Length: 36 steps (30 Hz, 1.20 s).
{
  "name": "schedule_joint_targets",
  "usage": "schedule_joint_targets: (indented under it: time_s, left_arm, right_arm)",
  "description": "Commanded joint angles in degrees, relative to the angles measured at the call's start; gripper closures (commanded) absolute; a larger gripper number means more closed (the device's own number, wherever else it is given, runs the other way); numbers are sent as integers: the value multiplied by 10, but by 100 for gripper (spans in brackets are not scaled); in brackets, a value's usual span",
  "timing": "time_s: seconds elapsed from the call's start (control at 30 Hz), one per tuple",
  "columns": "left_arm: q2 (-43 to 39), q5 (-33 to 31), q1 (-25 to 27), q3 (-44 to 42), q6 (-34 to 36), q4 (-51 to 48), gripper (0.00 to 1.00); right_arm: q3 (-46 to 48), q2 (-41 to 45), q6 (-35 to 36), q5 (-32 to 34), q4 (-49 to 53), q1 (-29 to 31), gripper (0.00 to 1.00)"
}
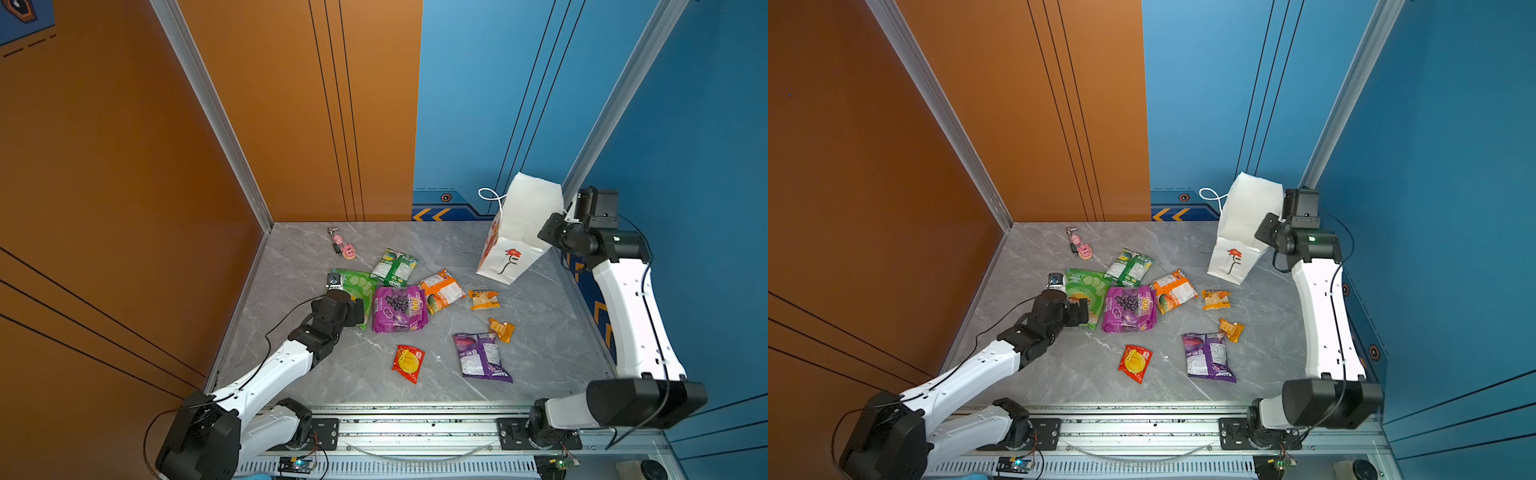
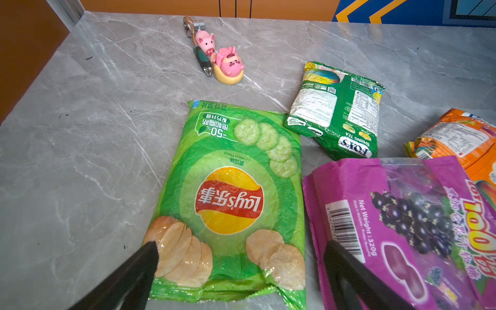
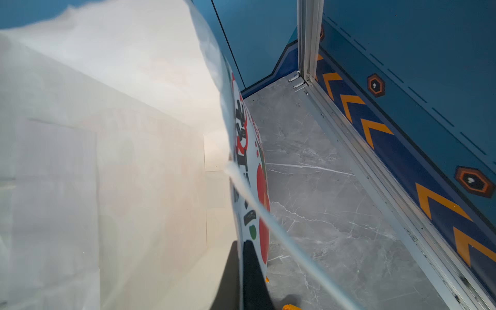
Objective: Place the snacks into the paper bag
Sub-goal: 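Grip the paper bag rim with the right gripper and drag it nearer the robot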
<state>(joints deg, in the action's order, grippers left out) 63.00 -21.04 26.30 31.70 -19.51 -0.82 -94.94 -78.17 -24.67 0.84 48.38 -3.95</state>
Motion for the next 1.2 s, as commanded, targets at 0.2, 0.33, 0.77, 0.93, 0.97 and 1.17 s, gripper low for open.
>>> schedule_joint_targets:
  time_s: [0.2, 0.33, 0.77, 0.93, 0.97, 1.17]
  left_arm:
    - [-4, -18, 3, 14, -11, -14, 2]
    - [1, -22, 2, 16, -12, -13, 2]
    - [5, -29, 2, 16, -14, -16, 2]
    - [7, -27, 4, 18, -14, -17, 2]
    - [7, -28, 4, 18, -14, -18, 2]
    - [8, -30, 3, 19, -13, -16, 2]
  right_arm:
    - [90, 135, -29, -27, -4, 31, 100]
    - [89, 144, -27, -45, 39, 76, 100]
    - [106, 211, 2, 149, 129, 139, 100]
    - [149, 247, -3, 232, 161, 91, 100]
    - [166, 255, -7, 230, 161, 73, 100]
    - [234, 275, -20, 177, 160, -4, 100]
